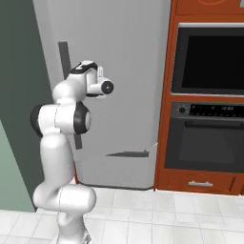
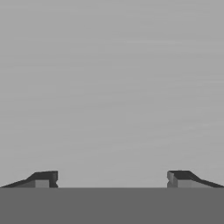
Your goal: Place the tupperware on the second highest shelf of the fridge. Make space for the tupperware among the existing items by rearranging them on the shelves if needed. Close the fridge door when finished.
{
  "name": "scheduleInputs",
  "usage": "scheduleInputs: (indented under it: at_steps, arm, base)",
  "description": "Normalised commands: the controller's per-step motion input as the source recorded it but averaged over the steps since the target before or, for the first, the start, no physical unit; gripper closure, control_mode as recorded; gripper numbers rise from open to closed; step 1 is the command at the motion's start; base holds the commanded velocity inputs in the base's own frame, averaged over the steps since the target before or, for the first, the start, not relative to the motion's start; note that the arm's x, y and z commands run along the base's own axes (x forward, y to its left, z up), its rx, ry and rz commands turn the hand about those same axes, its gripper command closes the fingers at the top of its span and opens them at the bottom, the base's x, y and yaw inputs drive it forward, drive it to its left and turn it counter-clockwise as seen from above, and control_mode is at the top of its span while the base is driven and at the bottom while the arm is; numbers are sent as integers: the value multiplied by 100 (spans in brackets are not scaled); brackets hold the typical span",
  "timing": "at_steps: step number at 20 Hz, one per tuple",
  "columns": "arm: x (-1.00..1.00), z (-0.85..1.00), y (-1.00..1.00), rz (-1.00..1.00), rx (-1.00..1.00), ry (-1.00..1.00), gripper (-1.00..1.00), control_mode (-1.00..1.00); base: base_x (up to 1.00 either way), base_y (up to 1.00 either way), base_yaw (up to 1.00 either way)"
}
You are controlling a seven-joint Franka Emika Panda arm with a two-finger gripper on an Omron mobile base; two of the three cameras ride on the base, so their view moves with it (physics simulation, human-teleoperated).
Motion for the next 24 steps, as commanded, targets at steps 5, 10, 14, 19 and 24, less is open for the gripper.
scheduleInputs:
  at_steps: [5,10,14,19,24]
  arm:
    - [67,-37,20,0,0,0,-100,-100]
    - [62,-39,33,0,0,0,-100,-100]
    - [45,-31,47,-6,-3,0,-100,-100]
    - [28,-5,59,-26,-11,0,-100,-100]
    - [28,0,36,-52,-16,0,-100,-100]
  base:
    - [0,0,0]
    - [0,0,0]
    - [0,0,0]
    - [0,0,0]
    - [0,0,0]
